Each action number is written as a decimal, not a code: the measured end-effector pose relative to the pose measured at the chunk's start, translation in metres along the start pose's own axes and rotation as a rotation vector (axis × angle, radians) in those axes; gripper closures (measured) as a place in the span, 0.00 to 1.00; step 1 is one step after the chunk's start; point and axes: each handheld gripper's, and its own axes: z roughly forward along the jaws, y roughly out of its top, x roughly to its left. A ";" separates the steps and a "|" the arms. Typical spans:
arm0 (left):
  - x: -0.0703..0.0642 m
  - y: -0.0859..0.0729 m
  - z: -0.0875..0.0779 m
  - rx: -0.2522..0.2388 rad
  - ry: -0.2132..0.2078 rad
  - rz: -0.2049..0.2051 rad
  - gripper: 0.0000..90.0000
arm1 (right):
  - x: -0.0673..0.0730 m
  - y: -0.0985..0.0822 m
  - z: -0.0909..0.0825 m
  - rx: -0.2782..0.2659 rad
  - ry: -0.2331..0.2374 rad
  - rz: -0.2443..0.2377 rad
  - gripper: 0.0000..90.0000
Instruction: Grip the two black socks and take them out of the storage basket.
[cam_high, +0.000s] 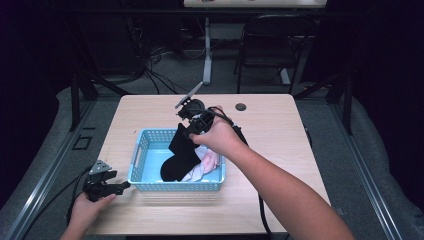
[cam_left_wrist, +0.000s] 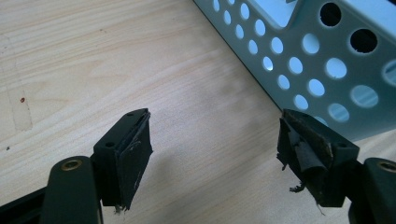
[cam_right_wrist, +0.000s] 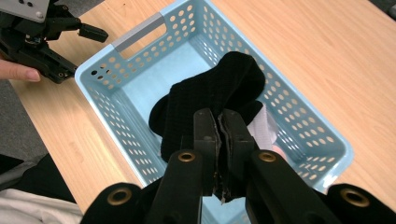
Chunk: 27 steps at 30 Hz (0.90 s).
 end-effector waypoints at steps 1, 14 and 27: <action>0.000 0.000 0.000 0.000 0.000 0.000 0.29 | 0.000 0.000 0.000 0.000 0.000 0.000 0.96; 0.000 0.000 0.000 0.000 0.000 -0.001 0.29 | -0.005 -0.010 -0.021 -0.003 -0.004 0.001 0.96; 0.000 0.000 0.001 0.009 0.001 0.006 0.29 | -0.021 -0.037 -0.063 -0.022 -0.034 0.034 0.96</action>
